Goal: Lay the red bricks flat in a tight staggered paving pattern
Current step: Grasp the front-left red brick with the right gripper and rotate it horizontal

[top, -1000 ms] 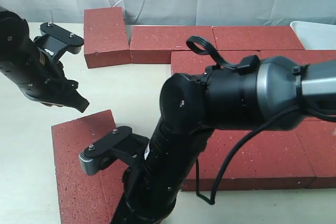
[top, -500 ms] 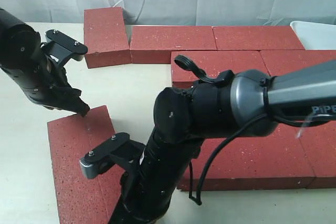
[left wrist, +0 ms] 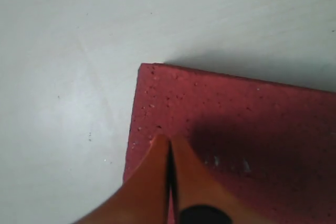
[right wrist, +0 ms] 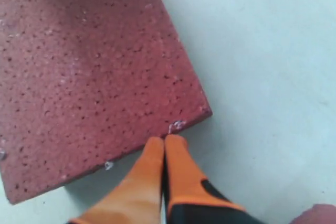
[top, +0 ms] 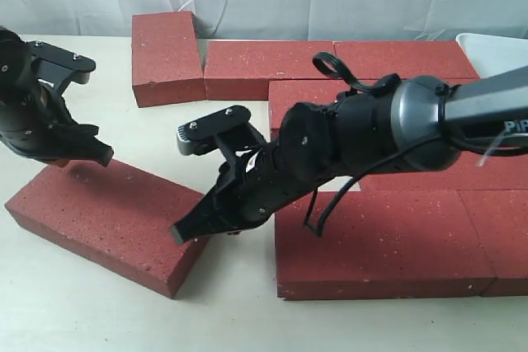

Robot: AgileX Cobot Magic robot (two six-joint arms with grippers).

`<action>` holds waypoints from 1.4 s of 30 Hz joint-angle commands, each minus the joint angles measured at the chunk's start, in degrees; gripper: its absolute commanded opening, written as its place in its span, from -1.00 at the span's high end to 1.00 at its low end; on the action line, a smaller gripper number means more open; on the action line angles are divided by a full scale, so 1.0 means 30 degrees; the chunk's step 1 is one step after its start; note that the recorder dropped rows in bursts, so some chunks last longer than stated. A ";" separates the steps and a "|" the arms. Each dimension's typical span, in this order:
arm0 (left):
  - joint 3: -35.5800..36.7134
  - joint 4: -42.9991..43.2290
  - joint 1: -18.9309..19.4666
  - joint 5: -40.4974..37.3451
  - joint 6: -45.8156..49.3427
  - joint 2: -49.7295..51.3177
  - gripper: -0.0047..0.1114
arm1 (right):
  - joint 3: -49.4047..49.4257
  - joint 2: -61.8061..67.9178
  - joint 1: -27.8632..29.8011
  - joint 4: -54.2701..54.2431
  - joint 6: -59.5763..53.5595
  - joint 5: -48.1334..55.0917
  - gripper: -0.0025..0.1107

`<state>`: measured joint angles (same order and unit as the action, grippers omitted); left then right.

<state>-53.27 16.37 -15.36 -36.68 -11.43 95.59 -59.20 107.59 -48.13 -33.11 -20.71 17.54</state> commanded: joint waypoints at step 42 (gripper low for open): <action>-0.0317 0.1031 0.3420 -0.1323 -0.1329 -0.0667 0.92 | -0.3250 0.0378 0.1484 -0.1002 -0.1509 0.5590 0.97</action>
<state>-54.22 20.40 -6.80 -40.96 -14.43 91.48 -68.00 111.85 -44.40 -36.43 -24.89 33.18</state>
